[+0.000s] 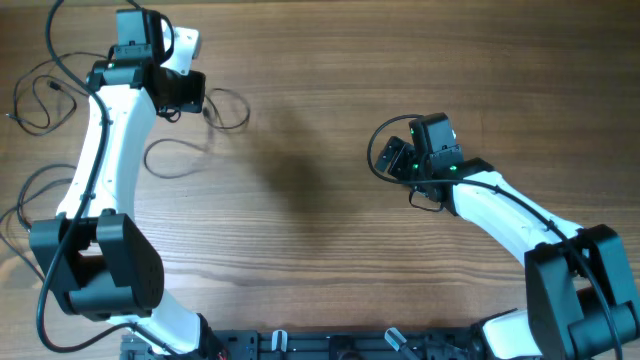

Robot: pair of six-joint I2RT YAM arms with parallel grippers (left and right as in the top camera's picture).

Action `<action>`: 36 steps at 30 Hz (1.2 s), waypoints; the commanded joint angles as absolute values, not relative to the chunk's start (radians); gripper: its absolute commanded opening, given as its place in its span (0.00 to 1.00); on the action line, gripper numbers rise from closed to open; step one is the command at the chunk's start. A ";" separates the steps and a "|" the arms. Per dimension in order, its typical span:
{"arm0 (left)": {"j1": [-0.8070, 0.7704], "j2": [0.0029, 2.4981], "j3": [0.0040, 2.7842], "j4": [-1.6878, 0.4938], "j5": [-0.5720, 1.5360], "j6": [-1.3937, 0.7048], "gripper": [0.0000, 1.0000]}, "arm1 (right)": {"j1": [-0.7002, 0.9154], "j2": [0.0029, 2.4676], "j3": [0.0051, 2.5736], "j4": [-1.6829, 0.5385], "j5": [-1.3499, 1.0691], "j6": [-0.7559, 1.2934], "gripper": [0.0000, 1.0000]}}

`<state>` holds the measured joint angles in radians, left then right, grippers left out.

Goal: Untangle cables

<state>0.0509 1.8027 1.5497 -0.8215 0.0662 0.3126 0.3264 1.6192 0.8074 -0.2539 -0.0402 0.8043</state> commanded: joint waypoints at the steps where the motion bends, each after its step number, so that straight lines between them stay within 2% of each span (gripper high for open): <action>1: 0.054 1.809 1.551 -0.782 0.074 0.244 0.18 | 0.326 1.631 0.809 -0.252 -0.015 0.812 1.00; 2: 0.054 1.809 1.551 -0.771 0.075 0.184 0.66 | 0.326 1.631 0.809 -0.252 -0.019 0.812 1.00; 3: 0.054 1.809 1.551 -0.769 0.096 0.120 0.99 | 0.326 1.631 0.809 -0.252 -0.023 0.812 1.00; 5: 0.051 1.810 1.551 -0.774 0.273 -0.002 1.00 | 0.326 1.631 0.809 -0.252 -0.023 0.812 1.00; 7: 0.047 1.812 1.551 -0.778 0.360 -0.017 1.00 | 0.326 1.631 0.809 -0.252 -0.023 0.812 1.00; 12: 0.022 1.813 1.551 -0.810 0.385 -0.016 1.00 | 0.326 1.631 0.810 -0.253 -0.015 0.804 1.00; 13: 0.016 1.812 1.551 -0.817 0.385 -0.016 1.00 | 0.319 1.622 0.820 -0.250 -0.016 0.738 1.00; 15: 0.010 1.812 1.551 -0.820 0.385 -0.016 1.00 | 0.282 1.535 0.859 -0.308 -0.022 0.519 1.00; 21: 0.010 1.812 1.551 -0.820 0.385 -0.016 1.00 | 0.231 1.069 0.868 -0.480 -0.037 0.287 1.00; 28: 0.010 1.812 1.551 -0.820 0.385 -0.016 1.00 | 0.231 0.534 0.868 -0.683 -0.034 0.289 1.00; 31: 0.010 1.812 1.551 -0.820 0.385 -0.016 1.00 | 0.231 0.442 0.868 -0.755 -0.034 0.288 1.00; 36: 0.010 1.812 1.551 -0.820 0.385 -0.016 1.00 | 0.231 0.445 0.862 -0.904 -0.035 0.305 1.00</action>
<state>0.0120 1.8050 1.5497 -0.8192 0.3687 -0.0063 0.2310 0.4522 0.8593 -0.8783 -0.0406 0.3080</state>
